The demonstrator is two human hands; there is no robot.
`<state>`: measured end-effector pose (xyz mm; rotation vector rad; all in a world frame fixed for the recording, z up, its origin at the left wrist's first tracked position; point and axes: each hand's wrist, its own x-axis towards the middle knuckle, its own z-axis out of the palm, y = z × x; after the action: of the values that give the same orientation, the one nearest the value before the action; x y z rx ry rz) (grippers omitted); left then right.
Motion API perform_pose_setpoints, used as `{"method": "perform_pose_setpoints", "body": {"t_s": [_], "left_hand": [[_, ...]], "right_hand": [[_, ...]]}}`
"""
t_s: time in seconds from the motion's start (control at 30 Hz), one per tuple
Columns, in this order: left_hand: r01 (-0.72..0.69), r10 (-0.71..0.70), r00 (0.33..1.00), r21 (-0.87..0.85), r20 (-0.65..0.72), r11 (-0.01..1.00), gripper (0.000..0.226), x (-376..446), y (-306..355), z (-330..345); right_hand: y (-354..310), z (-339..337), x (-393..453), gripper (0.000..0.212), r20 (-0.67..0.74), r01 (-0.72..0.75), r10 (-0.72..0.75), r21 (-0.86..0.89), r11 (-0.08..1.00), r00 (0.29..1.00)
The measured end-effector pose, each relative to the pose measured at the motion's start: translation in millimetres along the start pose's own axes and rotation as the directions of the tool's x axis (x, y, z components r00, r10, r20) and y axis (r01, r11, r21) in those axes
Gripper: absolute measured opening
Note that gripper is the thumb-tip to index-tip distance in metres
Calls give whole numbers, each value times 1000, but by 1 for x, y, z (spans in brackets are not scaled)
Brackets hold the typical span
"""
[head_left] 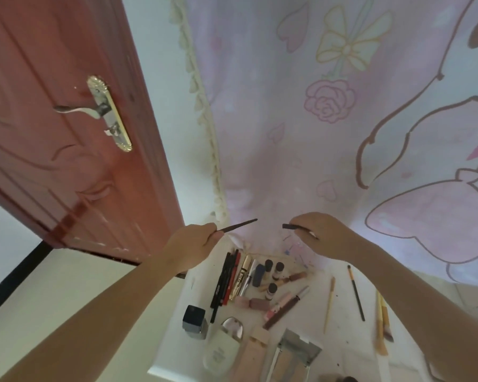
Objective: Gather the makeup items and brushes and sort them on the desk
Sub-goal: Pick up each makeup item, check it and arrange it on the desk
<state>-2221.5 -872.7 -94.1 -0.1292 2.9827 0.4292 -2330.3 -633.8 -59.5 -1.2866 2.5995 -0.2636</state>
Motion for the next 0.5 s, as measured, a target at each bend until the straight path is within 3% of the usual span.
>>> {"method": "perform_pose_setpoints", "body": {"t_s": [0.17,0.33,0.5], "left_hand": [[84,-80,996,-180,29,980,10,-21,-26,20],[135,-142,990,-182,-25,974,29,-34,-45,26],[219,-222,975,-195,7,956,27,-49,-61,30]], "right_hand": [[-24,22,45,26,118,10,-5,-37,999,993],[-54,38,81,25,149,89,-90,12,996,985],[-71,50,103,21,149,141,-160,128,982,976]]}}
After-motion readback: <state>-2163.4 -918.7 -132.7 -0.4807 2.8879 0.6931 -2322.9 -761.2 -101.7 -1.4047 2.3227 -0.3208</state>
